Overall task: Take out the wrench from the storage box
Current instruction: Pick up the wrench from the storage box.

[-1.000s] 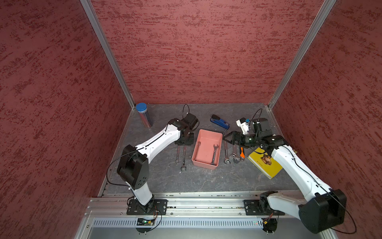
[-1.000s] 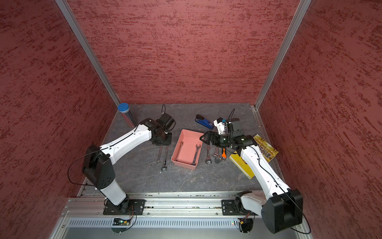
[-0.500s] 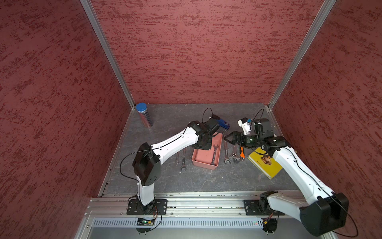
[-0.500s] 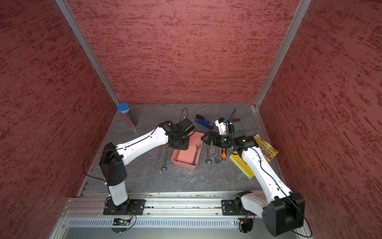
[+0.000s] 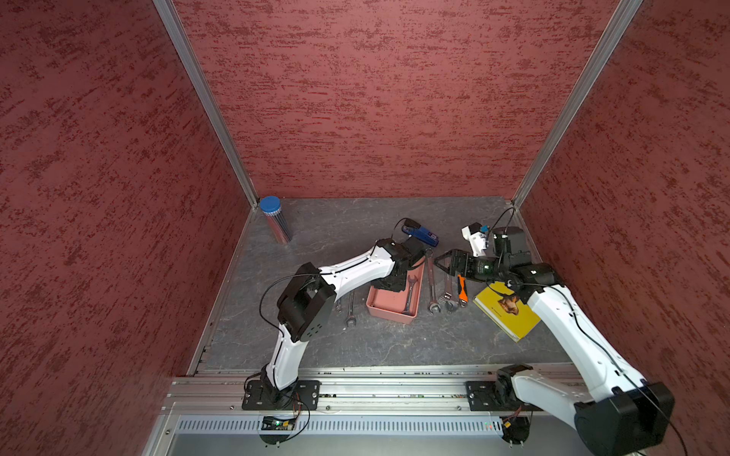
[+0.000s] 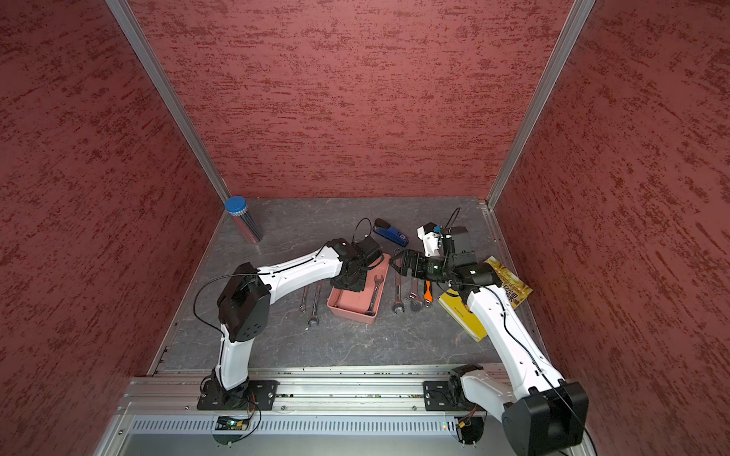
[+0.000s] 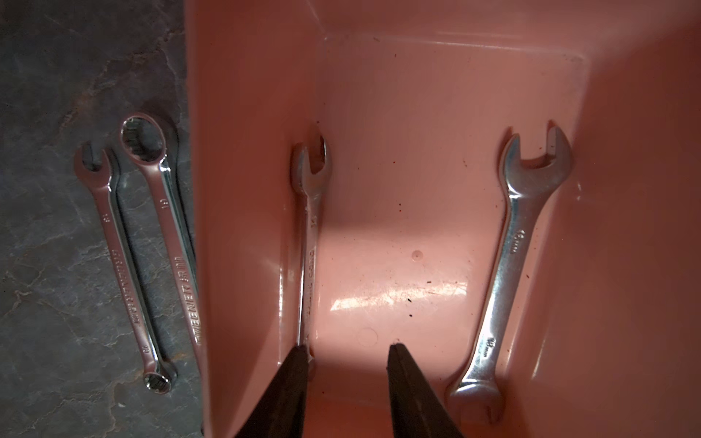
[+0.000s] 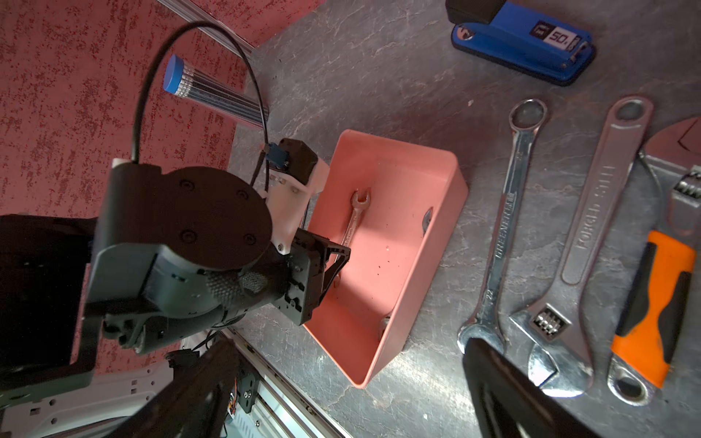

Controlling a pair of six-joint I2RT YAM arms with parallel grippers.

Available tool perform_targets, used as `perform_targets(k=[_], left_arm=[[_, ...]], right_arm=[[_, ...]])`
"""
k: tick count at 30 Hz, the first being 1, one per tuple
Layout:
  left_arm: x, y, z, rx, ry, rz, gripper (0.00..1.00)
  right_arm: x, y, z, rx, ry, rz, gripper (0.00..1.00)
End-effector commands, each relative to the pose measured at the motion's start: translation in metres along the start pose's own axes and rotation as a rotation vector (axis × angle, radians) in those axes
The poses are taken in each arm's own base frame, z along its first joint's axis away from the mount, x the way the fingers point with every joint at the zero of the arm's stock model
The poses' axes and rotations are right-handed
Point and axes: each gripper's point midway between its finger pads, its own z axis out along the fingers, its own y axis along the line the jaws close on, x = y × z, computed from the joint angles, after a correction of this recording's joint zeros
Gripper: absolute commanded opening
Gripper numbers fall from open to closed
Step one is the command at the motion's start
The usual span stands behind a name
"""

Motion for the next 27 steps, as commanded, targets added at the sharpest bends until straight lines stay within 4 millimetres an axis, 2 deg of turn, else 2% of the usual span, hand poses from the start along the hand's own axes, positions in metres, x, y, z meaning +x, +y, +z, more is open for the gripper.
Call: perform_targets(k=[1,8,12,20,27], left_arm=[[-0.007,0.004,0.014,-0.042,-0.021,0.018,0.38],[-0.004,0.019,0.034,-0.143,-0.021,0.028,0.38],[-0.004,0.019,0.041,-0.163,-0.015,0.038,0.38],[0.005,0.011,0.060,-0.137,0.035,0.037,0.37],[0.006,0.000,0.056,-0.081,0.046,0.030,0.35]], right_arm=[[-0.002,-0.003,-0.006,0.018,-0.024,-0.016,0.98],[-0.002,-0.003,-0.008,0.017,-0.032,-0.014,0.98],[-0.001,-0.004,-0.008,0.013,-0.031,-0.015,0.98],[-0.001,-0.006,-0.007,0.013,-0.028,-0.010,0.98],[0.000,-0.009,-0.006,0.014,-0.027,-0.002,0.98]])
